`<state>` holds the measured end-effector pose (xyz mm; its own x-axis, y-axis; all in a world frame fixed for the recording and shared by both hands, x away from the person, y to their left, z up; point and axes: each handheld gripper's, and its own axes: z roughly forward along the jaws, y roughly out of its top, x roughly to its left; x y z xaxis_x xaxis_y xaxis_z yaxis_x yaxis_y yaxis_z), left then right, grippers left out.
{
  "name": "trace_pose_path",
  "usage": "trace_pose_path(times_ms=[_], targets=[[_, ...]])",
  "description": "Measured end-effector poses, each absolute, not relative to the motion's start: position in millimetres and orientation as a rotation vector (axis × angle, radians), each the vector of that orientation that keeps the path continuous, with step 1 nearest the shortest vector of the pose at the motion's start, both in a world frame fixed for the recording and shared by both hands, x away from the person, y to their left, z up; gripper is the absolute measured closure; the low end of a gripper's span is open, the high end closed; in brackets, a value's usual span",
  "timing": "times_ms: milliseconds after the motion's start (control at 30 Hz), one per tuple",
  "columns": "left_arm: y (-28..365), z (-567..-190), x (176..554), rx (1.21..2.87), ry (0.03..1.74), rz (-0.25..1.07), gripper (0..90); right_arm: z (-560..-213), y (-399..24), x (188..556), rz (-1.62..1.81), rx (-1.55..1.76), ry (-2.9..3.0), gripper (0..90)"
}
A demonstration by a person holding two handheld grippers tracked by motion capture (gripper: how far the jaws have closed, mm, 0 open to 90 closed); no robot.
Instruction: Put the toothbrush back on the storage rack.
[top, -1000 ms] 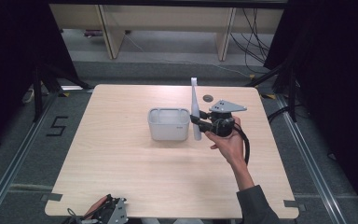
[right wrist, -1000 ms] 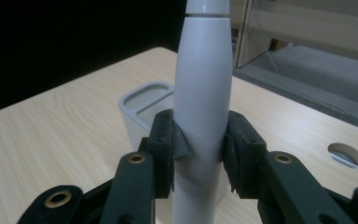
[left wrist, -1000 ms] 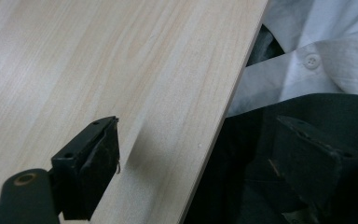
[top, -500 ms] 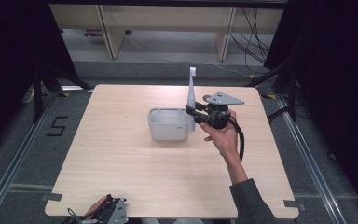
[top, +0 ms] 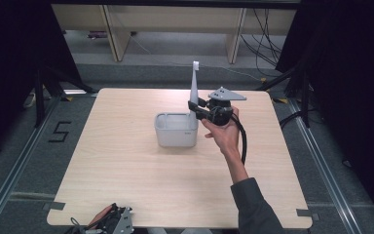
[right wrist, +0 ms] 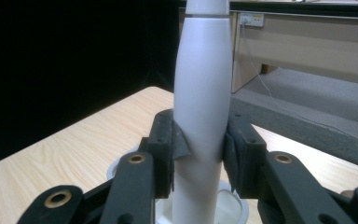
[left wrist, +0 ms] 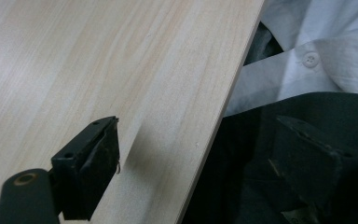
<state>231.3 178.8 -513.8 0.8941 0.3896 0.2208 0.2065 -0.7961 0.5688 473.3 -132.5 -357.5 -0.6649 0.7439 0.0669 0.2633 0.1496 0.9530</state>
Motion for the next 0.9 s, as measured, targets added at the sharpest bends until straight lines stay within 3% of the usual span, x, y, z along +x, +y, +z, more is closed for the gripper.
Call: trace_pose_path(times_ms=[900], targets=[[178.2, -513.8, 230.5, 2.507, 0.424, 0.444, 15.2, -384.7, -126.8, 502.5, 1.512, 1.090, 1.967, 66.3]])
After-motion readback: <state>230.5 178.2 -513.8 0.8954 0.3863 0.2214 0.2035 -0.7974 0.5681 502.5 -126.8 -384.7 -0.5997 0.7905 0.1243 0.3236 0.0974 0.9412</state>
